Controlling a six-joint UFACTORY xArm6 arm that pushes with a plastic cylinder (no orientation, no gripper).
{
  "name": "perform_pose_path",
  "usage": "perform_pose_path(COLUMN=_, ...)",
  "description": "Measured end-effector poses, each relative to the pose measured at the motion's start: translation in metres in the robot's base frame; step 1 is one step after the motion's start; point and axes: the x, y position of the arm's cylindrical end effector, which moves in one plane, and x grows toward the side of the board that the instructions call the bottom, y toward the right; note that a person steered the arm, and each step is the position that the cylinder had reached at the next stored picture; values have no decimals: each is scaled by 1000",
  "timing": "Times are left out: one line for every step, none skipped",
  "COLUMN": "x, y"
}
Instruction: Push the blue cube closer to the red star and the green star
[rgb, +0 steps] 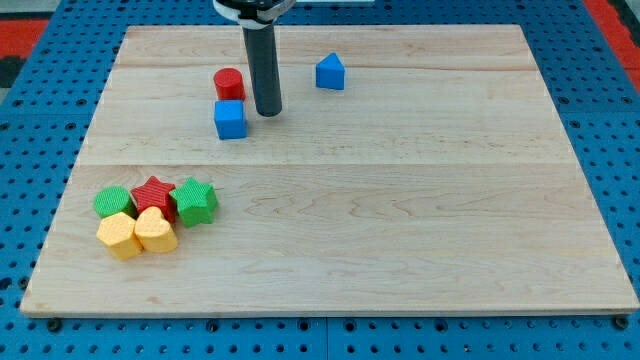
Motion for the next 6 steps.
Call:
perform_pose_path(x=20, y=-39)
perform_pose_path(x=47, y=-74)
perform_pose_path(x=43, y=-69)
perform_pose_path(x=9, y=-74)
perform_pose_path(x=12, y=-114)
perform_pose_path(x=55, y=-109)
